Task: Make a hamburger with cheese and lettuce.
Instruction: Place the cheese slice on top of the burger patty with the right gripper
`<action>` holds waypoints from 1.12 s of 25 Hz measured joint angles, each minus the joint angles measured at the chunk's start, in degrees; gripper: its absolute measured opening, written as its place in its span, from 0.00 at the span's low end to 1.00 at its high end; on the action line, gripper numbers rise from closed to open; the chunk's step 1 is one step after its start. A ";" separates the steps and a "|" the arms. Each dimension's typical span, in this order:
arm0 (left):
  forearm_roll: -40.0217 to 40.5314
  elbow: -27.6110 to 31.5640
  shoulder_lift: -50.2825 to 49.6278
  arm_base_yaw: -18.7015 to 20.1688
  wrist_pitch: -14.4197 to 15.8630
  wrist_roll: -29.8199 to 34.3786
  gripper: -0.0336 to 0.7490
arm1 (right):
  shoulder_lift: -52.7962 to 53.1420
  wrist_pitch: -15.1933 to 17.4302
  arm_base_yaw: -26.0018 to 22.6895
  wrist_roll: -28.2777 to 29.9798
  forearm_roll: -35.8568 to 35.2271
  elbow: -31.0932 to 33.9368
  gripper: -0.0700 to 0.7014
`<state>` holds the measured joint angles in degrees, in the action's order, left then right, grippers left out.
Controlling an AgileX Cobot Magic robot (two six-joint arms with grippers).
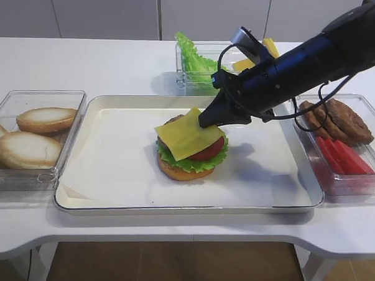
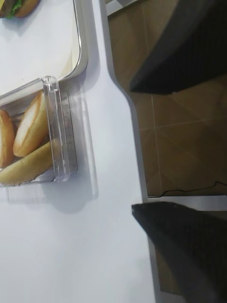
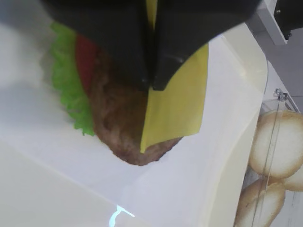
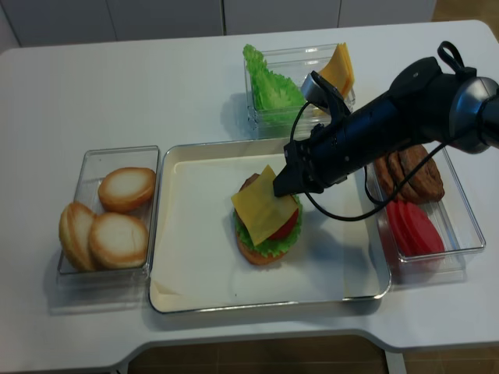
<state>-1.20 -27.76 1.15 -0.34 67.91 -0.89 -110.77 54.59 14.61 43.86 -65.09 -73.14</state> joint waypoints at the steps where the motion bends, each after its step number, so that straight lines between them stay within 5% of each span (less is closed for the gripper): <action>1: 0.00 0.00 0.00 0.00 0.00 0.00 0.72 | 0.00 0.00 0.00 0.00 0.00 0.00 0.09; 7: 0.00 0.00 0.00 0.00 0.00 0.00 0.72 | 0.00 -0.71 0.00 -0.41 0.00 0.00 0.14; 22: 0.00 0.00 0.00 0.00 0.00 0.00 0.72 | 0.36 -0.47 0.00 -2.78 -0.21 0.00 0.52; 28: 0.00 0.00 0.00 0.00 0.00 0.00 0.72 | 1.37 -0.58 0.00 -4.15 0.68 0.00 0.57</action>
<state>-1.20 -27.76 1.15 -0.34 67.91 -0.89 -109.40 54.01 14.61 39.71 -64.41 -73.14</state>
